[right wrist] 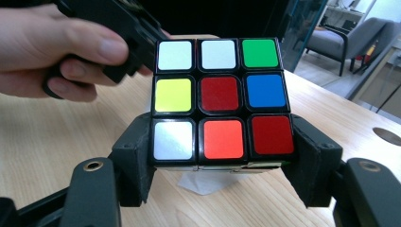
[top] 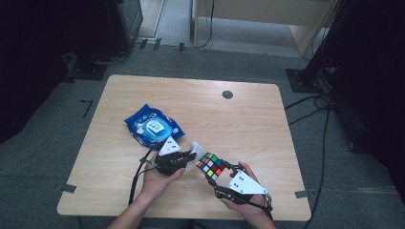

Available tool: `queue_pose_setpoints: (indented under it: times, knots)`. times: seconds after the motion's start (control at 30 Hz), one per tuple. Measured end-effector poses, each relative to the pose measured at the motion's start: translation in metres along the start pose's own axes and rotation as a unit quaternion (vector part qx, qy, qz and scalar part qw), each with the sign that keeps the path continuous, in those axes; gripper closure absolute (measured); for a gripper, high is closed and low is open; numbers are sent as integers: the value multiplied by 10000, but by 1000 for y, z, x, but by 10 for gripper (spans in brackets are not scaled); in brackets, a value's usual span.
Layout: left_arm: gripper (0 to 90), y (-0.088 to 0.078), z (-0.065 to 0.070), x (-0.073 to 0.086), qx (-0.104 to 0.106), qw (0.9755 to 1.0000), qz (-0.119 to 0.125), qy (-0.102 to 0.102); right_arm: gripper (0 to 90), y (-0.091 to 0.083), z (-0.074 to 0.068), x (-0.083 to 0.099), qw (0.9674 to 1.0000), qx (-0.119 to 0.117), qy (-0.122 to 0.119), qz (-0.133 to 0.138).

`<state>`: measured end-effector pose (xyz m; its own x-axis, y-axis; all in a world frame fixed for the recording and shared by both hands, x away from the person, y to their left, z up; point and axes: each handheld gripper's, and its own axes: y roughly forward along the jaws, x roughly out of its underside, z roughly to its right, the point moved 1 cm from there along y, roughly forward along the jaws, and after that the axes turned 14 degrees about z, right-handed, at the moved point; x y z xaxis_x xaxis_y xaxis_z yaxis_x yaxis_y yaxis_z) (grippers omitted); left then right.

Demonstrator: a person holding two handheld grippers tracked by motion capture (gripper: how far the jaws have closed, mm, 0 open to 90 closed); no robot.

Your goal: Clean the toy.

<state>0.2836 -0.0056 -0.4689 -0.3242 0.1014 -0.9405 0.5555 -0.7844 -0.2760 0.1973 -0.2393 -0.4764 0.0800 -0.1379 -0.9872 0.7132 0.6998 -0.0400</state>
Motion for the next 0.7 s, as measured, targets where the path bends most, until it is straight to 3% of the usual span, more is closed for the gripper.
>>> queue_pose_setpoints:
  times: [0.1,0.17,0.3,0.4,0.47,0.57,0.7]
  knots:
    - [659,-4,6,-6,-55,9995,239,221,349,-1,3,1,9999,94,49,-42]
    - [620,-6,10,-8,-107,9981,330,506,349,-1,6,1,9998,179,81,-44]
    - [544,-5,15,-3,-110,9942,320,1018,349,-5,13,-2,9990,386,223,15]
    - [445,-1,22,3,-59,9898,209,1405,349,-10,20,-5,9974,540,464,71]
    - [371,3,29,8,98,9872,121,1585,349,-11,23,-7,9960,602,651,86]
    - [269,9,42,16,35,9777,92,2096,349,-7,23,-7,9925,593,1065,73]
    - [241,11,54,20,-96,9645,206,2630,348,1,16,-9,9902,487,1305,-21]
